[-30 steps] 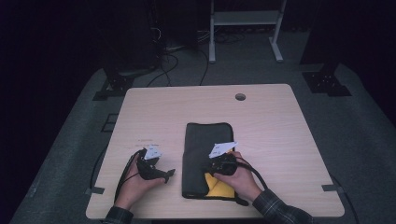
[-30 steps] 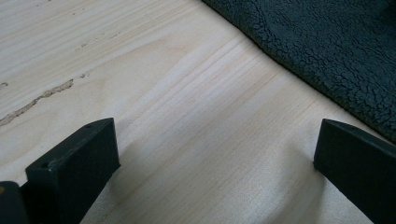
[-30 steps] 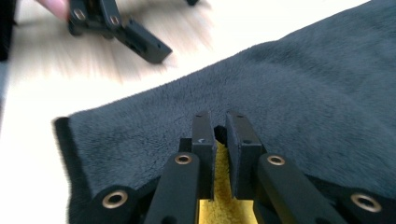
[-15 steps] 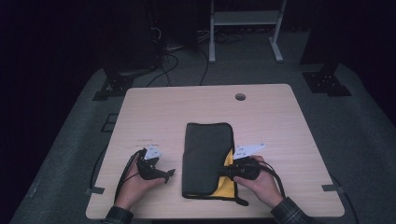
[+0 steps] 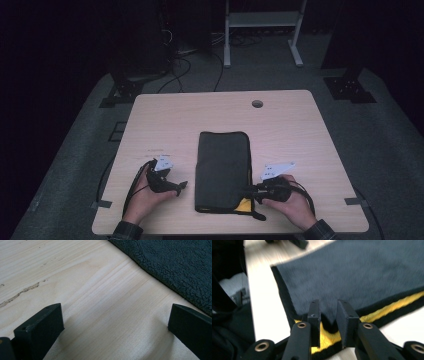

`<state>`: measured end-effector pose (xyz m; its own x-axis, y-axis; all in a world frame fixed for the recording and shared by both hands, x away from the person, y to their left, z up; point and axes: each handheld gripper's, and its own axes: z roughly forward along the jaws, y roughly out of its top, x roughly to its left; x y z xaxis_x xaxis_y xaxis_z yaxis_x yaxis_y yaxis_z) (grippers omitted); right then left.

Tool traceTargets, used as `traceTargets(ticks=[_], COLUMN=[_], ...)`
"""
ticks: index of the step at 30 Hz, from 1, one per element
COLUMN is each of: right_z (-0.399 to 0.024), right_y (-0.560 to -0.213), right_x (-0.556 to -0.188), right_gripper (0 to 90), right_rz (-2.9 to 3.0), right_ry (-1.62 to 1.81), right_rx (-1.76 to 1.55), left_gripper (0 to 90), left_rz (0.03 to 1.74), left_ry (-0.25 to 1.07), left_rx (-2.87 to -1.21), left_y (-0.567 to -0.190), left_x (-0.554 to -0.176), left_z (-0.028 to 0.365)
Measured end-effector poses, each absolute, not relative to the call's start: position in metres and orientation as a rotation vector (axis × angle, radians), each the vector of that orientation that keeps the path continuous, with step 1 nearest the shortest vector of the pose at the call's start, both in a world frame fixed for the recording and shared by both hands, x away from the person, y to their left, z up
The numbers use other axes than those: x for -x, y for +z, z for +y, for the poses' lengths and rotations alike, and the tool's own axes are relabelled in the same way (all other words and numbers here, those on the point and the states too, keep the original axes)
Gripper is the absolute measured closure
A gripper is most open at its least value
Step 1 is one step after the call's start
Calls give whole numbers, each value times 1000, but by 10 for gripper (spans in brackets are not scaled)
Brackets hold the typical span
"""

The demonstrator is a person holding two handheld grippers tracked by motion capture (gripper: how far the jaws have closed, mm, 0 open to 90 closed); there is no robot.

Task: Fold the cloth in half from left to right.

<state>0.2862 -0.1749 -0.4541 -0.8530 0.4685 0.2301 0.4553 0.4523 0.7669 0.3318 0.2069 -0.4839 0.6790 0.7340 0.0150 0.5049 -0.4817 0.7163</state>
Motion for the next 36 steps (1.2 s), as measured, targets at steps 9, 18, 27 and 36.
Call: traceTargets(ticks=[9,18,27,36], right_z=[-173,-170,-174,-185], right_y=[-454,-472,-469,-465], right_x=[-288,-271,-269,-279], right_gripper=[801,848,732,554], right_rz=[2691,2820,2793,2697], right_ry=[1376,1191,1246,1296], right_rx=[-808,-713,-692,-724], left_gripper=[0,0,40,177], left_rz=[949,949,931,870], left_ry=[419,420,420,375], left_rx=[-2186,-2186,-2174,-2111], left_y=[-484,-484,-483,-466], left_x=[-332,-332,-330,-330], left_z=[207,207,208,206])
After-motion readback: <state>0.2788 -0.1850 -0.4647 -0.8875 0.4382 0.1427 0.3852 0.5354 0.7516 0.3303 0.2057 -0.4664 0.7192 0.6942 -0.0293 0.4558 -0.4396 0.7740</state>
